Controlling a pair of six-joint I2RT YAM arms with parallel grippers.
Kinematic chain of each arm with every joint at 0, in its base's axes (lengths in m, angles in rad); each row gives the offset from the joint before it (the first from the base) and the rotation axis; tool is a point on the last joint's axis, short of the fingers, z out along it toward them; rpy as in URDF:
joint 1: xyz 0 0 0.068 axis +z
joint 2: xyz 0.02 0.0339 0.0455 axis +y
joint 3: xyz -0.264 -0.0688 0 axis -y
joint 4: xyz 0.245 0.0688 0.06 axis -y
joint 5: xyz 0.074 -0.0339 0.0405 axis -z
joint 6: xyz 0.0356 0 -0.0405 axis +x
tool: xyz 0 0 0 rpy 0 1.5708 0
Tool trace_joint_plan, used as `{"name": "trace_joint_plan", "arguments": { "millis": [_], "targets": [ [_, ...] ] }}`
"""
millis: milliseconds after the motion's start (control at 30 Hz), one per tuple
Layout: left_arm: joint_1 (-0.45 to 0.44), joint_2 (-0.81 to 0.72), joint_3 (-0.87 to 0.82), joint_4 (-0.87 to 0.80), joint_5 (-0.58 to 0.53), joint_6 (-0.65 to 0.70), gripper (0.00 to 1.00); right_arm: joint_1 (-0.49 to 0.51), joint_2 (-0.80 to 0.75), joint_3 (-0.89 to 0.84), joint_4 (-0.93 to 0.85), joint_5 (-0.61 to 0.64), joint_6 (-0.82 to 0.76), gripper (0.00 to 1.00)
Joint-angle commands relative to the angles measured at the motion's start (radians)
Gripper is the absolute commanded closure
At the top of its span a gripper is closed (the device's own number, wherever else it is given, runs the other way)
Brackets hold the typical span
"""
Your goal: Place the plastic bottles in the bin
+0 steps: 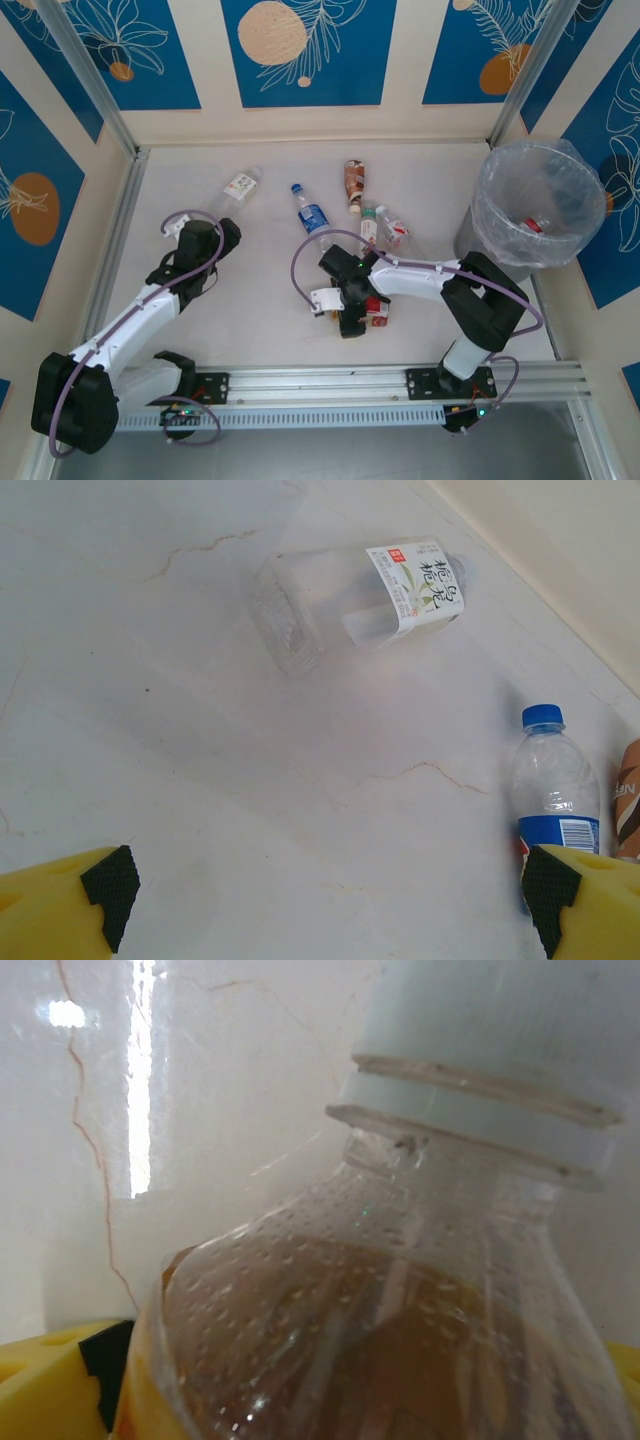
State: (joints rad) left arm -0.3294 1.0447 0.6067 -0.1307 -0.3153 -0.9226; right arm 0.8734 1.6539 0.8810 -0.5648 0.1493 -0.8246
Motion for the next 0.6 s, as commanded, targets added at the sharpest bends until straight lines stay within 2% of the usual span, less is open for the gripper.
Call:
{"name": "trace_joint_plan", "arguments": {
  "millis": [0, 333, 567],
  "targets": [
    [0.018, 0.011, -0.014, 0.012, 0.001, -0.007, 0.0, 0.012, 0.11, -0.095, 0.014, 0.102, -0.063, 0.02],
    [0.022, 0.02, -0.012, 0.017, 0.011, -0.018, 0.0, 0.015, 0.074, -0.104, 0.132, 0.22, -0.033, 0.05],
    [0.022, 0.033, -0.008, 0.019, 0.023, -0.025, 0.0, 0.027, 0.067, -0.14, 0.127, 0.162, -0.014, 0.05]
  ]
}}
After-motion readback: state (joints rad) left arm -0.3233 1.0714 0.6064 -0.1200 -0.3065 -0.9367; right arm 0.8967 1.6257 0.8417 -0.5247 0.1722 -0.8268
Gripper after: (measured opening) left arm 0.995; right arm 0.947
